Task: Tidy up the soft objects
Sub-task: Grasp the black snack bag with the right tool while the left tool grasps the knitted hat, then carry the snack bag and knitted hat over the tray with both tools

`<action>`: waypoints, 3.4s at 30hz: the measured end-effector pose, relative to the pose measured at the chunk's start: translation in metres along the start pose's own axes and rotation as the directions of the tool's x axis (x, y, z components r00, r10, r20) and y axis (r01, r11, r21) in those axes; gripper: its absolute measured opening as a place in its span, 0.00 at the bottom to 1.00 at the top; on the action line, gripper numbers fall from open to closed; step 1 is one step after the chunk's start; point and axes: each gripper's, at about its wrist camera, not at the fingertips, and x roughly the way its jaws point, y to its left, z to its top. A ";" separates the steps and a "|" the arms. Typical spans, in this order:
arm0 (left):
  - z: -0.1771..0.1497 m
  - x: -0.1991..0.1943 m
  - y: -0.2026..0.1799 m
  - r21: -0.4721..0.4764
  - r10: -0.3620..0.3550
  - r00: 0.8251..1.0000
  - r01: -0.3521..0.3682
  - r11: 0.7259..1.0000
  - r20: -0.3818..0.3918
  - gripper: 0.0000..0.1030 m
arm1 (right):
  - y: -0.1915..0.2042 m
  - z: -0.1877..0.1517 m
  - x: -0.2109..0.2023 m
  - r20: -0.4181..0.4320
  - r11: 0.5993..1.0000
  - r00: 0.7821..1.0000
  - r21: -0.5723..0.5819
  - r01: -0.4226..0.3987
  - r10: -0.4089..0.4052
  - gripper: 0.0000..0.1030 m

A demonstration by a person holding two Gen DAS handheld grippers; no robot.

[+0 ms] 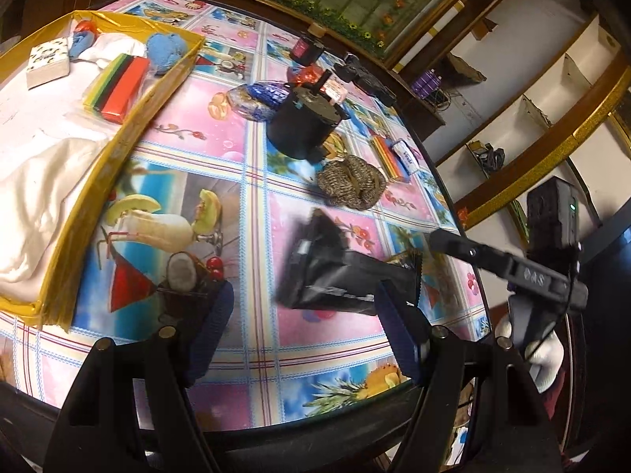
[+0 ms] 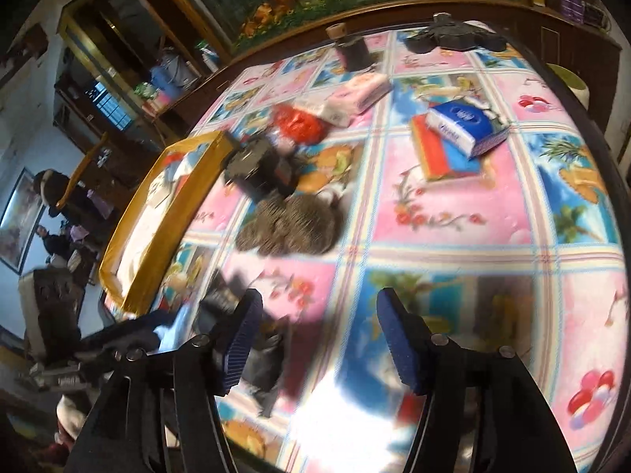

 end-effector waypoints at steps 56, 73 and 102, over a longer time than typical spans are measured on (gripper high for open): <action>0.068 0.148 -0.103 0.504 0.314 0.948 -0.250 0.827 -0.046 0.61 | -0.040 -0.027 0.012 0.038 0.996 0.996 0.001 0.084 -0.084 0.52; 0.022 -0.035 -0.034 0.218 0.097 0.979 -0.135 0.967 0.177 0.61 | 0.014 -0.039 0.016 0.038 0.954 0.961 -0.117 0.277 -0.274 0.32; 0.002 -0.115 0.100 -0.107 0.082 0.938 -0.048 0.993 0.338 0.61 | 0.188 -0.013 0.021 0.090 0.940 0.996 -0.340 0.011 0.021 0.29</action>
